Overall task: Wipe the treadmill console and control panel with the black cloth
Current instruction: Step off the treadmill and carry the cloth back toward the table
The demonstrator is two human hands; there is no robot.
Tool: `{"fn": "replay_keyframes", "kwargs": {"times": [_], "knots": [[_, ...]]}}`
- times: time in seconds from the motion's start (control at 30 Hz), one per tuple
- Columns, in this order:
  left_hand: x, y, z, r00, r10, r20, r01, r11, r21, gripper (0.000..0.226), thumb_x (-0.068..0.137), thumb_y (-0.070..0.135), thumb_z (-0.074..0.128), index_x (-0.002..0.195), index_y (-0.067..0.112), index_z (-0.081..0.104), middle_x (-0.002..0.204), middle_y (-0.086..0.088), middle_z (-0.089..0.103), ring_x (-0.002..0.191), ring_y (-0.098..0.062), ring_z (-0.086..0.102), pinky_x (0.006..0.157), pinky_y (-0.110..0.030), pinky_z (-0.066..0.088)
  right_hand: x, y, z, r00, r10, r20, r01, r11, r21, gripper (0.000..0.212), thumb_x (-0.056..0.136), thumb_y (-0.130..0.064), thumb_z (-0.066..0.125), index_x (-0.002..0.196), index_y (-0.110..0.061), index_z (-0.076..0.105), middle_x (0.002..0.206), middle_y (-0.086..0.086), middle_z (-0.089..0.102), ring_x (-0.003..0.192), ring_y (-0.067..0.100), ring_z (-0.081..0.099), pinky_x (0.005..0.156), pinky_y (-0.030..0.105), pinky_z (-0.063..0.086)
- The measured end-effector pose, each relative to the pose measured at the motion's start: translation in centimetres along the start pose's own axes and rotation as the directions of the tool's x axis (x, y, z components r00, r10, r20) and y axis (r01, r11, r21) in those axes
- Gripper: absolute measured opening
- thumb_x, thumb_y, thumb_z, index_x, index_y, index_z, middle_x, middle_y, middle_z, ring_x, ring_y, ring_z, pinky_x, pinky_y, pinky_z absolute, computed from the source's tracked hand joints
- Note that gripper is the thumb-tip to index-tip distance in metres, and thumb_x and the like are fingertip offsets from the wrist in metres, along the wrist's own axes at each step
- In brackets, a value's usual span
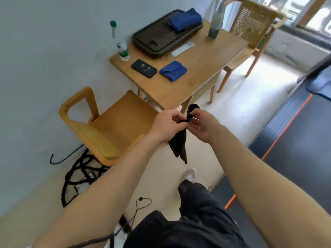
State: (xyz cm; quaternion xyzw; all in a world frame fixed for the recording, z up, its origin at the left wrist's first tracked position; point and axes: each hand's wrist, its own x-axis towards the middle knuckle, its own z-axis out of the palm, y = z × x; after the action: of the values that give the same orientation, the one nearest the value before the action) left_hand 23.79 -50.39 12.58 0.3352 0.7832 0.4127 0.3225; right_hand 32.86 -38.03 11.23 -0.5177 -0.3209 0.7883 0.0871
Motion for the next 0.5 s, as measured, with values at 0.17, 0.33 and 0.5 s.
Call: {"fn": "replay_keyframes", "kwargs": {"times": [0.17,0.33,0.5], "knots": [[10.3,5.7,3.6,0.97,0.047,0.237,-0.044,0.999,-0.02,0.006,0.089,0.01,0.073,0.09,0.016,0.073,0.079,-0.004,0.073,0.079,-0.021,0.073,0.072,-0.033,0.062,5.3,-7.3,-6.8,0.969,-0.035,-0.244,-0.028,0.967,-0.251,0.017,0.086,-0.015,0.062,0.1,-0.005,0.063,0.087,0.008,0.063,0.06,0.018,0.057,0.043,0.018,0.043],[20.5,11.6,6.2,0.933,-0.041,0.357,0.047,0.999,-0.008,0.006,0.09,0.005,0.07,0.091,0.011,0.072,0.075,-0.003,0.066,0.071,-0.014,0.065,0.058,-0.02,0.053,10.0,-14.6,-14.3,0.965,-0.112,-0.236,0.02,0.933,-0.36,0.028,0.087,-0.015,0.06,0.115,-0.014,0.064,0.102,0.006,0.066,0.082,0.021,0.063,0.065,0.029,0.056],[28.8,14.8,7.7,0.935,-0.103,0.34,0.087,0.994,0.061,0.006,0.092,0.012,0.067,0.096,0.013,0.071,0.089,-0.007,0.067,0.081,-0.019,0.063,0.068,-0.028,0.055,13.4,-23.5,-18.2,0.972,-0.224,-0.069,0.138,0.782,-0.608,0.018,0.088,-0.012,0.056,0.086,-0.018,0.074,0.068,-0.003,0.049,0.058,0.015,0.029,0.05,0.027,0.021]]}}
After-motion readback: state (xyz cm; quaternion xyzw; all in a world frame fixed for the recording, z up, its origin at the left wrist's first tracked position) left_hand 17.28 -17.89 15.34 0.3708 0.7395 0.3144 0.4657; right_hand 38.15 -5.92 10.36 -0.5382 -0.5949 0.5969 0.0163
